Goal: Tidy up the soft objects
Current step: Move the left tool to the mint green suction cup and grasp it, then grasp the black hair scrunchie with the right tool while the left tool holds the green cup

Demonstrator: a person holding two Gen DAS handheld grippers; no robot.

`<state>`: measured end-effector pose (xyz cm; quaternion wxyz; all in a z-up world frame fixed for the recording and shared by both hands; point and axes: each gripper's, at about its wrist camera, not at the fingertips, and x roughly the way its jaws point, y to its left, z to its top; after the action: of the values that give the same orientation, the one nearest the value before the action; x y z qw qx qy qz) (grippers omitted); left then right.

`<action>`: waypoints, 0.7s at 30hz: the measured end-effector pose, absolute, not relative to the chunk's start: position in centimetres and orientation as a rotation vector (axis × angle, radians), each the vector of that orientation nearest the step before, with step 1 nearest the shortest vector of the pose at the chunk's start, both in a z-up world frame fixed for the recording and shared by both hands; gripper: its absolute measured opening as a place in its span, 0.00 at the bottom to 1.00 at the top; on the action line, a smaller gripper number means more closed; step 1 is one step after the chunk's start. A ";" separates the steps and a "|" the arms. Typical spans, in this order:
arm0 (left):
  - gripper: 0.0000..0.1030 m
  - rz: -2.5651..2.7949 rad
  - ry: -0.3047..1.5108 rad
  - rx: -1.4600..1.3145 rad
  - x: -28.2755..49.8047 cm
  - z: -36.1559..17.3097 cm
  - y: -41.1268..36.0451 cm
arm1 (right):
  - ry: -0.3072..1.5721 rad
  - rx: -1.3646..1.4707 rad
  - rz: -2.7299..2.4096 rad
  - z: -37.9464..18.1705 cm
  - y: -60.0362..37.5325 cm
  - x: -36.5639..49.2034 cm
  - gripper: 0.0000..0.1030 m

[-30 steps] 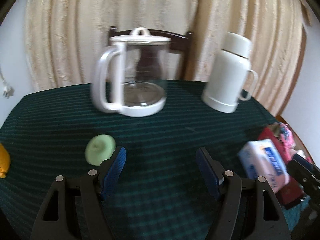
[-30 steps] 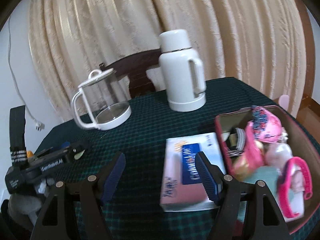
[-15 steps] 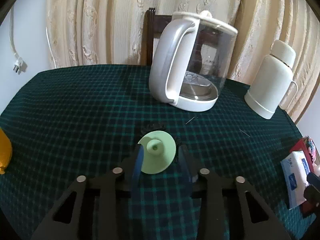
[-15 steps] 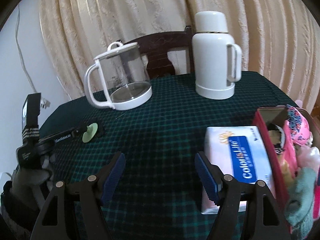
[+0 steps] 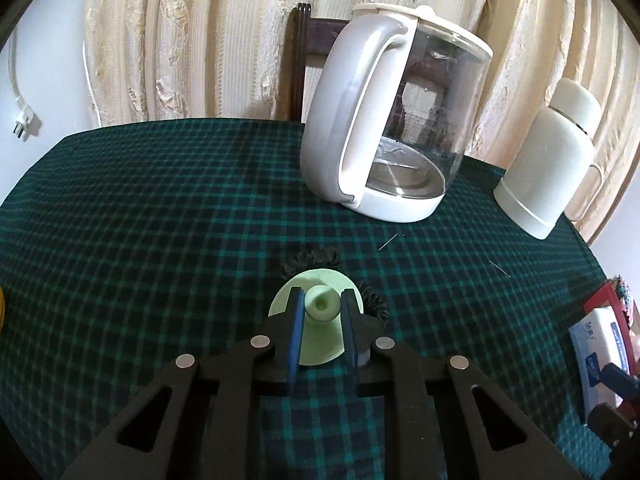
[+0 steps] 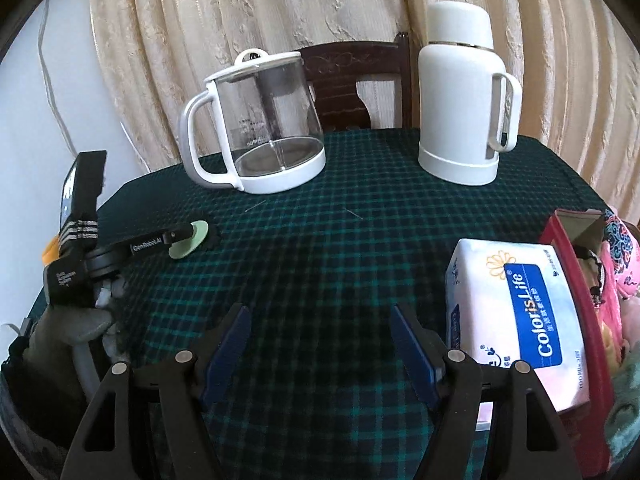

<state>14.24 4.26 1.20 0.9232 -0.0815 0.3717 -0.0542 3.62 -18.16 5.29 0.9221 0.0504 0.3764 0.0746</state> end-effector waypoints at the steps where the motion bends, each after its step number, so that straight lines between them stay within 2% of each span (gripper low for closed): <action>1: 0.16 -0.114 0.762 -0.169 14.2 1.3 4.3 | 0.775 0.104 0.152 5.2 -18.2 3.6 0.73; 21: 0.15 -0.112 0.625 -0.261 9.9 6.8 7.0 | 0.869 0.146 0.175 4.7 -17.8 5.5 0.73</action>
<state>9.93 7.01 6.76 0.9416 -0.1280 0.3066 -0.0550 5.52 -17.75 4.73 0.9008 0.0706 0.4200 0.0844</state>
